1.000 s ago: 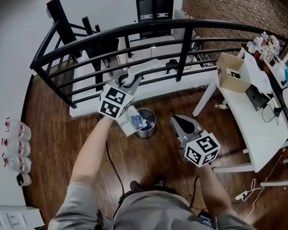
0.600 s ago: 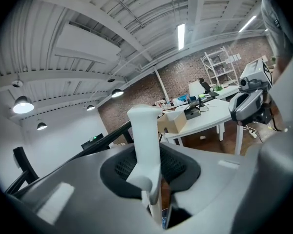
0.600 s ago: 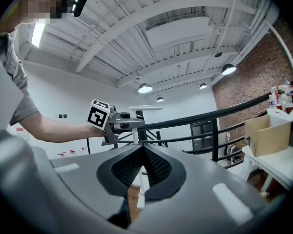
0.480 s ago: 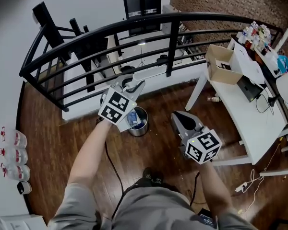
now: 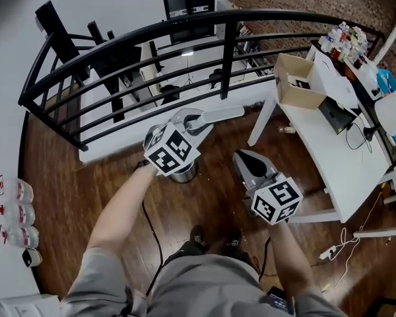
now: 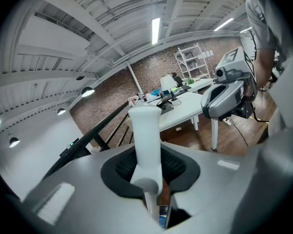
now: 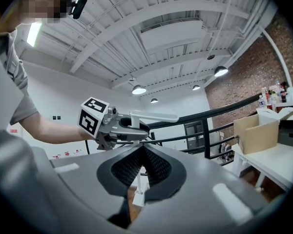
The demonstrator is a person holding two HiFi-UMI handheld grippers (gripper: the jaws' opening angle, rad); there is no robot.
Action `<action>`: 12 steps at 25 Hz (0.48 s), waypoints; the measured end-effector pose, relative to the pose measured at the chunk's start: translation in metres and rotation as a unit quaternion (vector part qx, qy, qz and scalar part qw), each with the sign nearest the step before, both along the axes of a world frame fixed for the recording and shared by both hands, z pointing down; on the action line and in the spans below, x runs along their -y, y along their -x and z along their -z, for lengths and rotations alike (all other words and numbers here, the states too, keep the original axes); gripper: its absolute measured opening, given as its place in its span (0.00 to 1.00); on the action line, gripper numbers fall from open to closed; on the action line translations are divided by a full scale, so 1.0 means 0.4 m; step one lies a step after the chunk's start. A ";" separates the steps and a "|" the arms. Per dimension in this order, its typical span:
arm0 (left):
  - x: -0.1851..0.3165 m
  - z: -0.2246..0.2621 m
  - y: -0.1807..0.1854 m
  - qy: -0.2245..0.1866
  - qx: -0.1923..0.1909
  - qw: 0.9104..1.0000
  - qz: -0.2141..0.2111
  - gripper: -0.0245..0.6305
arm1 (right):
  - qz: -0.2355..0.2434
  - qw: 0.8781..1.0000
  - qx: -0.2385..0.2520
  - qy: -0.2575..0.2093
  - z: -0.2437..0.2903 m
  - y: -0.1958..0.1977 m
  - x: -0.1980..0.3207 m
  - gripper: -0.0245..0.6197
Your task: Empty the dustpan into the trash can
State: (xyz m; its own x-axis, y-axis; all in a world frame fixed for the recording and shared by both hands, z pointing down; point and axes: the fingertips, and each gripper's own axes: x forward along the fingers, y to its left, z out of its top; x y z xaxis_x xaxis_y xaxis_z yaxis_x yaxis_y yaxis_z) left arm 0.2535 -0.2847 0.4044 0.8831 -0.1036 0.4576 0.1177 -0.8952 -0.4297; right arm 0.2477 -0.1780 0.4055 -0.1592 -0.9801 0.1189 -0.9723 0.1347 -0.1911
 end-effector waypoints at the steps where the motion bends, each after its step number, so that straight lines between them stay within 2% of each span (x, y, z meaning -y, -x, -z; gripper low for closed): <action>1: -0.019 -0.010 -0.016 -0.003 0.007 1.000 -0.004 0.15 | 0.002 1.000 0.001 -0.002 0.001 -0.013 -0.009 0.04; 6: -0.101 -0.055 -0.091 -0.013 0.024 1.000 -0.002 0.15 | 0.010 1.000 -0.013 -0.001 0.007 -0.107 -0.068 0.04; 12: -0.175 -0.113 -0.171 -0.013 0.044 0.999 0.004 0.15 | 0.002 0.999 -0.031 0.024 -0.019 -0.229 -0.153 0.04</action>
